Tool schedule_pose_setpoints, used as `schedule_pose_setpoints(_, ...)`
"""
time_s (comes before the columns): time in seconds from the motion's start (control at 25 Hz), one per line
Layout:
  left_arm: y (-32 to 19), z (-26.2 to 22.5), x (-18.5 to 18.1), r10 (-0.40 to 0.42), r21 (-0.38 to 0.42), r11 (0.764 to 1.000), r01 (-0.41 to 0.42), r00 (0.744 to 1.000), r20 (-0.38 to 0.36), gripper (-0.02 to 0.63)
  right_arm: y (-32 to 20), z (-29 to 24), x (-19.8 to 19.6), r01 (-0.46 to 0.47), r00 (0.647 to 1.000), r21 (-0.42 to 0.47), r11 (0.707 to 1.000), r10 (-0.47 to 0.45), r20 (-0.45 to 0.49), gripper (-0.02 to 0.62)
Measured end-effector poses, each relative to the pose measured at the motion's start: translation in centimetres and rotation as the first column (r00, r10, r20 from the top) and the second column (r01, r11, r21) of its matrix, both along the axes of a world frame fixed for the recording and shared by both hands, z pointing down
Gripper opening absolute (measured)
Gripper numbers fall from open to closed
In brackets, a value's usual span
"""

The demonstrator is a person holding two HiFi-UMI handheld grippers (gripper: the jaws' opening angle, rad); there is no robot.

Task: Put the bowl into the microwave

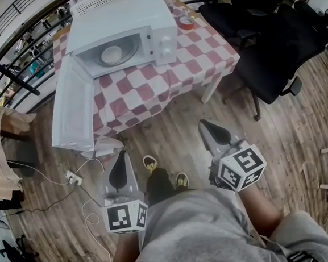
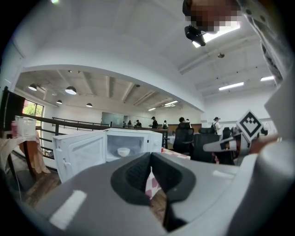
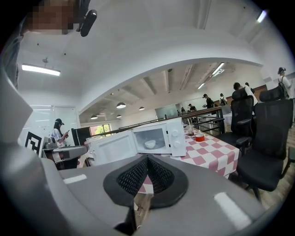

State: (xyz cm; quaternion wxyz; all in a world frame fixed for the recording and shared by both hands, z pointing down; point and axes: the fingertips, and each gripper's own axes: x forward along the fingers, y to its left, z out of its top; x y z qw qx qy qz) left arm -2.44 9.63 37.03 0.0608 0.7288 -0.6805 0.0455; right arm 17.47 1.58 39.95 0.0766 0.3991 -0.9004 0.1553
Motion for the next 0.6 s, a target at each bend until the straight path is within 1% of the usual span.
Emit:
schedule_pose_setpoints(0.28,1.0,-0.2,-0.1,0.005,0.005,1.000,-0.005,1.000,0.013,0.011,1.6,0.2,-0.5,0.024,1.000,-0.001,1.000,-0.024,-0.014,-0.006)
schedule_pose_setpoints(0.44,1.4,-0.2,-0.3,0.006,0.001,1.000,-0.006,1.000,0.004,0.012,2.1,0.0,-0.6,0.020,1.000,0.000,1.000,-0.020,-0.024,-0.008)
schedule_pose_setpoints(0.6,1.5,-0.4,-0.1,0.013,0.013,1.000,-0.013,1.000,0.022,0.011,2.5,-0.1,-0.7,0.027,0.999,0.008,1.000,-0.027,-0.036,-0.008)
